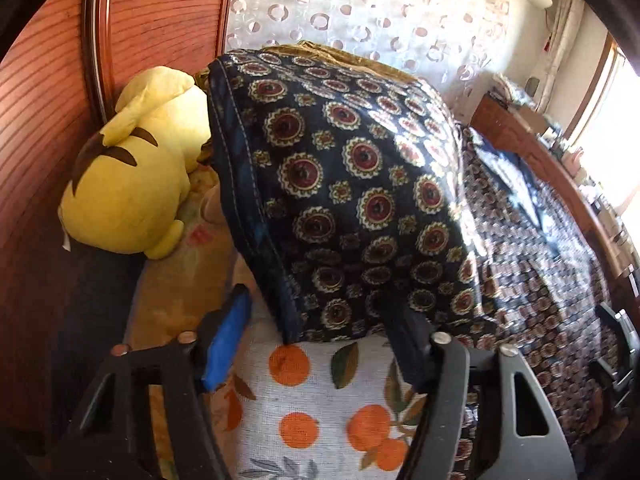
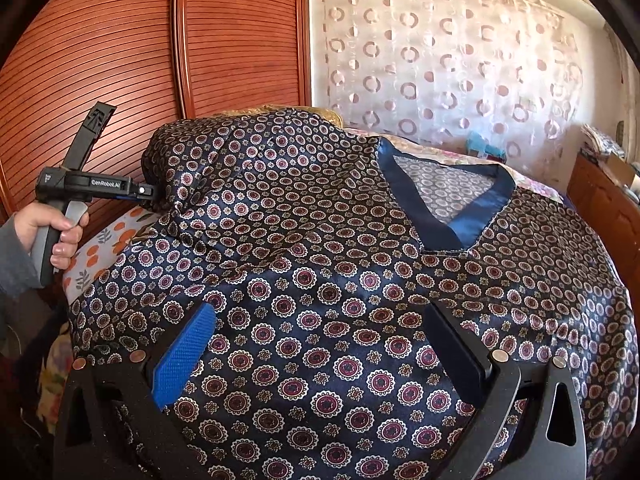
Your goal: Fold small clothes
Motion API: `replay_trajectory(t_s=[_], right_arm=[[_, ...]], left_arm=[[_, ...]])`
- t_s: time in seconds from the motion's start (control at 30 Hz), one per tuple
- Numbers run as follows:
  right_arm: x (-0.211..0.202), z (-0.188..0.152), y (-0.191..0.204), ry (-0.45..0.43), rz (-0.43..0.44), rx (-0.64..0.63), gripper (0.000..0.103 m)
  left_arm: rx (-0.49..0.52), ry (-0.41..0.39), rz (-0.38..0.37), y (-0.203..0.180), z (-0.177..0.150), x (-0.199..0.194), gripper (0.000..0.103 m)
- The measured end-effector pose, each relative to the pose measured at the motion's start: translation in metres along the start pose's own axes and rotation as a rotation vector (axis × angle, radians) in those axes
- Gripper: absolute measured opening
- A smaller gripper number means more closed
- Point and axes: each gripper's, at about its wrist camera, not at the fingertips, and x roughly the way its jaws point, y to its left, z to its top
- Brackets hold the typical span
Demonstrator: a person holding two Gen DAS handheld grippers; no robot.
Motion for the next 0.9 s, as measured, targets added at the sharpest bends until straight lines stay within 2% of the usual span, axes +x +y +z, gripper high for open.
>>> replay_trajectory(t_s=[0.07, 0.2, 0.27, 0.37, 0.43, 0.57, 0.63, 0.7, 0.73, 0.9], right_arm=[[0.000, 0.000, 0.001, 0.000, -0.001, -0.004, 0.103], [0.000, -0.001, 0.000, 0.001, -0.001, -0.001, 0.103], [0.001, -0.001, -0.001, 0.005, 0.002, 0.006, 0.103], [0.001, -0.001, -0.002, 0.007, 0.003, 0.010, 0.103], [0.001, -0.002, -0.001, 0.006, 0.001, 0.008, 0.103], [0.000, -0.002, -0.001, 0.006, 0.001, 0.008, 0.103], [0.000, -0.002, -0.001, 0.005, 0.001, 0.008, 0.103], [0.000, -0.002, -0.002, 0.004, 0.002, 0.010, 0.103], [0.000, -0.003, -0.001, 0.004, 0.002, 0.011, 0.103], [-0.001, -0.004, -0.004, 0.003, 0.006, 0.017, 0.103]], left_arm=[[0.009, 0.032, 0.024, 0.003, 0.000, 0.008, 0.056], [0.022, 0.015, 0.026, 0.002, -0.004, 0.005, 0.054], [0.051, -0.003, 0.066, -0.002, -0.005, 0.001, 0.049], [0.086, -0.025, 0.101, -0.011, -0.008, -0.004, 0.047], [0.092, -0.045, 0.085, -0.017, -0.010, -0.009, 0.047], [0.108, -0.031, 0.075, -0.021, -0.010, -0.002, 0.044], [0.108, -0.033, 0.068, -0.022, -0.006, -0.001, 0.036], [0.101, -0.026, 0.054, -0.021, -0.002, -0.001, 0.017], [0.098, -0.022, 0.040, -0.021, -0.003, -0.001, 0.011], [0.081, -0.075, 0.001, -0.019, -0.002, -0.023, 0.006]])
